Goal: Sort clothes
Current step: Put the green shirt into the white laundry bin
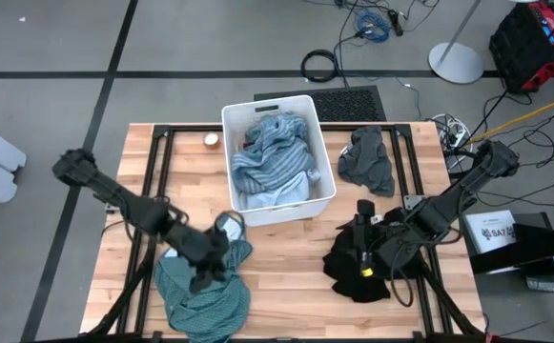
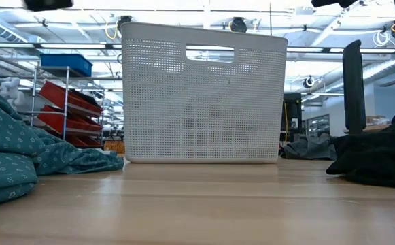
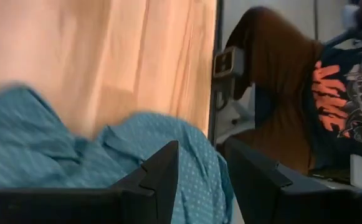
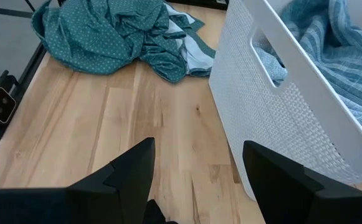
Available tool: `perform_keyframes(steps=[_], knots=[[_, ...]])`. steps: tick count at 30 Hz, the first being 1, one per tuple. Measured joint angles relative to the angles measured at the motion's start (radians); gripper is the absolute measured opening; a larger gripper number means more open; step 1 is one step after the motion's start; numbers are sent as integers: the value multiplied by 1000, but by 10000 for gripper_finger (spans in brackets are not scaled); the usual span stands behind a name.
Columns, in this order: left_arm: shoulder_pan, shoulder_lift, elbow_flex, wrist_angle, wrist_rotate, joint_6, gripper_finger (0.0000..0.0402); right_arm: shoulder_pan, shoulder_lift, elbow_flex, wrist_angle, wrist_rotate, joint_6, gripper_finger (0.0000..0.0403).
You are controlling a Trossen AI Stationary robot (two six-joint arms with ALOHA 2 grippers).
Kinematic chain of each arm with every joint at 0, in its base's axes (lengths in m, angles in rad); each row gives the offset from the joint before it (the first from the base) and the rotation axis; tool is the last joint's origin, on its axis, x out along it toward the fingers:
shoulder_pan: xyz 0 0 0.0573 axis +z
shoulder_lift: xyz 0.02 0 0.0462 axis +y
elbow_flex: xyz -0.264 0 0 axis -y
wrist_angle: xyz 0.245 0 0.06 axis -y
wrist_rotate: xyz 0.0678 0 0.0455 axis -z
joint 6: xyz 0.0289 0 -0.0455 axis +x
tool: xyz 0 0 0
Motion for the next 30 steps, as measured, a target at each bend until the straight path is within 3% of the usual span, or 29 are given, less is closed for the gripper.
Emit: perform_keyframes(steps=[5,18,26,30], knots=[[-89,107,-13,8,-6,-114,141,0,9,0,14,0,0,231],[-188,231,-14,10,-6,-149,141,-15,9,0,46,0,0,231],[-238,248,-14,268,-43,-170,141,-15,9,0,48,0,0,231],[-263,274,-14,263,-85,-172,141,-15,9,0,47,0,0,231]])
